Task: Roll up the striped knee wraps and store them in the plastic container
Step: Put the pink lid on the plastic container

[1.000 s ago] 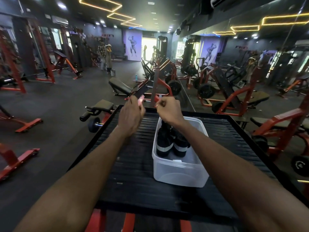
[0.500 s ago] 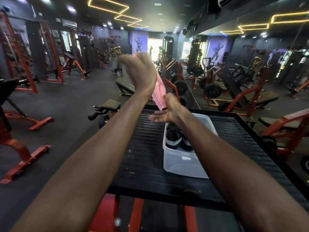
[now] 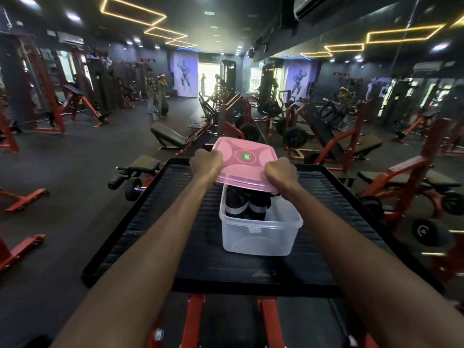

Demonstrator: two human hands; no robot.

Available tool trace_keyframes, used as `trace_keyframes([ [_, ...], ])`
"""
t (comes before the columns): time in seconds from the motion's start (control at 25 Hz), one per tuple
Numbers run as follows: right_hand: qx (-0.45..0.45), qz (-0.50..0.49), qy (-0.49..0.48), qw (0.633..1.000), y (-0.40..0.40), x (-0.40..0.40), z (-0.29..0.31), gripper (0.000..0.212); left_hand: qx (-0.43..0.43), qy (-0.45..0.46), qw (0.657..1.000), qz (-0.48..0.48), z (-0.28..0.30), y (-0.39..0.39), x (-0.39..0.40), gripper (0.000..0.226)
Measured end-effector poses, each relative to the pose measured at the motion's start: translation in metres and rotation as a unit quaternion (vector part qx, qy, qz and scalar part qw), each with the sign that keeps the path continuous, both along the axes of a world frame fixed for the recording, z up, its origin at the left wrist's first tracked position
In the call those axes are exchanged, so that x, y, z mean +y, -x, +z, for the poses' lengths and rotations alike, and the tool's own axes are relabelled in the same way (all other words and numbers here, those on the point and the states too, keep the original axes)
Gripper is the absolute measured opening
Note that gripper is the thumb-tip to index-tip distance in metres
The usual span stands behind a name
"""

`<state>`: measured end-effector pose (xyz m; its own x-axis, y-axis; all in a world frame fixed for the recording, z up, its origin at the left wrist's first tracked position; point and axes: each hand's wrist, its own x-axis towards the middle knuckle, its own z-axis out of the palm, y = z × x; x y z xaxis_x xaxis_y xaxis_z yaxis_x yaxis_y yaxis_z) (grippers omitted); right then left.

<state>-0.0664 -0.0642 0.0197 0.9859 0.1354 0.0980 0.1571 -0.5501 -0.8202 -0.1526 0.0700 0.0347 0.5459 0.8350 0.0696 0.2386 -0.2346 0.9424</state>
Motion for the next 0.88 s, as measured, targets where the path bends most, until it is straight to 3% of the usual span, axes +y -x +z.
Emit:
trace_keyframes([
  [0.2, -0.02, -0.008, 0.074, 0.997, 0.002, -0.03, -0.009, 0.045, 0.101, -0.106, 0.989, -0.026, -0.021, 0.002, -0.023, 0.047],
  [0.32, -0.008, 0.013, 0.05, 0.999, 0.0, -0.042, -0.019, 0.049, 0.14, -0.14, 0.98, -0.023, -0.035, 0.006, -0.036, 0.045],
  [0.44, 0.0, 0.042, 0.022, 0.999, 0.006, -0.053, -0.029, 0.037, 0.17, -0.164, 0.972, -0.016, -0.046, 0.011, -0.047, 0.043],
  [0.64, 0.007, 0.061, 0.004, 0.998, 0.011, -0.059, -0.044, 0.026, 0.18, -0.18, 0.967, -0.004, -0.054, 0.014, -0.05, 0.047],
  [0.88, -0.005, 0.055, 0.01, 0.998, 0.012, -0.06, -0.055, 0.037, 0.174, -0.208, 0.962, 0.016, -0.061, 0.014, -0.057, 0.045],
])
